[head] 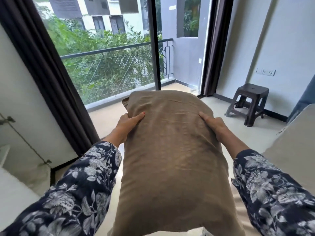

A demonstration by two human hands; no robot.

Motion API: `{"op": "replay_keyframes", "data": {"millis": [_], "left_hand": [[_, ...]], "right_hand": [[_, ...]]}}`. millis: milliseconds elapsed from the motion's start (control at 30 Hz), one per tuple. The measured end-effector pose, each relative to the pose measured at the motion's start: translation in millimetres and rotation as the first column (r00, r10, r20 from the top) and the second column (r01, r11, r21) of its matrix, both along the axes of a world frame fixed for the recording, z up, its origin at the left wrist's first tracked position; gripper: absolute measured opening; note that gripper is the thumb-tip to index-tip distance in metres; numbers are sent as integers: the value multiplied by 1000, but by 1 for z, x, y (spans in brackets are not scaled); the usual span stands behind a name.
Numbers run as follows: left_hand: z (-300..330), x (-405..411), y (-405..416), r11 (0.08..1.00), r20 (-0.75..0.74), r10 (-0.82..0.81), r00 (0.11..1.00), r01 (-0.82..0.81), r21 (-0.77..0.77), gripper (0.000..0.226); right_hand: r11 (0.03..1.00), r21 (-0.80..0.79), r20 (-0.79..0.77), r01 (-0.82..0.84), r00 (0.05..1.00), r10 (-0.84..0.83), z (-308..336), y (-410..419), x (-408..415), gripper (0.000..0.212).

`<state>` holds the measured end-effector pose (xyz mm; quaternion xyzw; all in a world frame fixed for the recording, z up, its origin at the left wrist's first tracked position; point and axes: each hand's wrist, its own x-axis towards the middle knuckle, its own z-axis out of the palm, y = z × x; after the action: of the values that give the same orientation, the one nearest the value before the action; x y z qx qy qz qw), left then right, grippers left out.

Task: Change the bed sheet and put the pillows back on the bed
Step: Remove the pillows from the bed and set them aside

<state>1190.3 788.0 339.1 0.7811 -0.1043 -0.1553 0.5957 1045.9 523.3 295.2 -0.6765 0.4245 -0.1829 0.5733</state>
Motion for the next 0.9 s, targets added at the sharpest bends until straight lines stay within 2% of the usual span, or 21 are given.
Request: {"op": "replay_keyframes", "data": {"millis": [100, 267, 433, 500, 633, 800, 900], "left_hand": [[-9, 67, -41, 996, 0, -78, 997, 78, 30, 68], [-26, 160, -107, 977, -29, -202, 979, 204, 70, 65], [-33, 223, -197, 931, -48, -347, 937, 350, 103, 78], [-35, 239, -240, 909, -29, -403, 915, 403, 106, 75], [-44, 260, -344, 841, -19, -533, 846, 532, 95, 55], [-54, 284, -488, 794, -53, -601, 798, 603, 74, 57], [-52, 297, -572, 786, -115, -611, 783, 618, 35, 63]], "right_hand": [[997, 2, 1, 75, 997, -75, -10, -32, 47, 94], [981, 34, -10, 192, 981, -191, -13, -81, 113, 97], [938, 22, -39, 345, 938, -344, -19, -132, 142, 86], [914, 33, -54, 403, 914, -401, -22, -158, 145, 86], [850, 9, -57, 526, 849, -525, -22, -232, 150, 84], [811, -1, -37, 585, 811, -584, -10, -361, 162, 98], [806, -56, -47, 589, 805, -591, 10, -439, 172, 76]]}}
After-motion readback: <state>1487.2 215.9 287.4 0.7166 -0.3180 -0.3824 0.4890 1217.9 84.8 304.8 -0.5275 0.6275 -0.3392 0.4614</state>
